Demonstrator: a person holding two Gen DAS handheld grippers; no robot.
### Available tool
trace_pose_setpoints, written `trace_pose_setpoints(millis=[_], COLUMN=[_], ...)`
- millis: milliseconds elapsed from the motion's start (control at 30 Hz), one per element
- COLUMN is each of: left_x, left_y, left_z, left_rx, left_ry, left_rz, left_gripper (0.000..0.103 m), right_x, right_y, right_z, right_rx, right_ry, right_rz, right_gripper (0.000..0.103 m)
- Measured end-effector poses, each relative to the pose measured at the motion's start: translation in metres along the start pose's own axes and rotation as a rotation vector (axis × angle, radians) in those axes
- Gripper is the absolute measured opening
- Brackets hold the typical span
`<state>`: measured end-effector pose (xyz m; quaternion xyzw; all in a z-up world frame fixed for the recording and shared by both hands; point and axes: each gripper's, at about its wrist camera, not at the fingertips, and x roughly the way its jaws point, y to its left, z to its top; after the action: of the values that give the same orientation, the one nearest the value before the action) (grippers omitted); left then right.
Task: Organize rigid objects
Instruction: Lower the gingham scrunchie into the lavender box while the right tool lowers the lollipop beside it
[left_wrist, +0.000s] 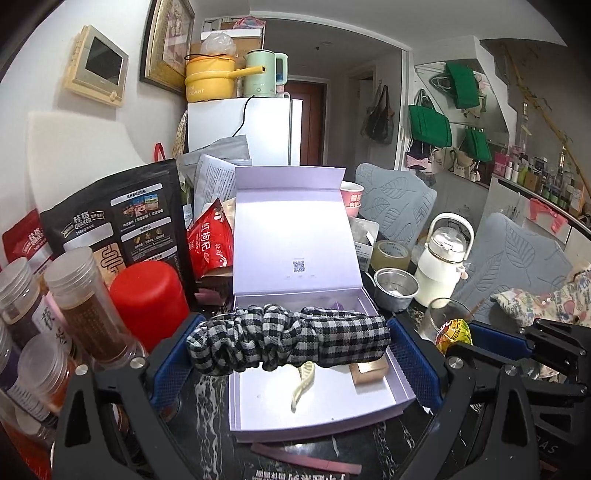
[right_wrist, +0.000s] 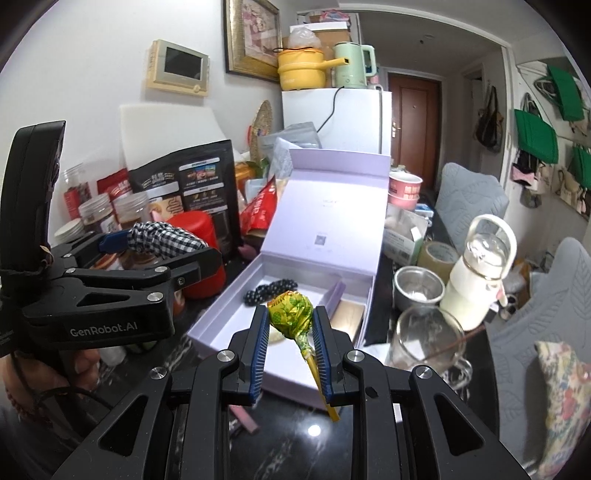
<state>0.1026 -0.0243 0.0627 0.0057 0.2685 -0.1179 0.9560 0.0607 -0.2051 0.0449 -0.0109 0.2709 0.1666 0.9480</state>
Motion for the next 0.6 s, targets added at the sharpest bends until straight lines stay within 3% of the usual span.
trace_pose_setpoints(millis=[600], left_x=[0.086], left_y=[0.020], left_z=[0.020], left_rx=[0.027], left_ry=[0.087], left_rz=[0.052], left_gripper=[0.099], right_x=[0.086], right_y=[-0.032], right_z=[0.031], right_rx=[0.044], right_ry=[0.035], right_rz=[-0.035], right_gripper=[0.024])
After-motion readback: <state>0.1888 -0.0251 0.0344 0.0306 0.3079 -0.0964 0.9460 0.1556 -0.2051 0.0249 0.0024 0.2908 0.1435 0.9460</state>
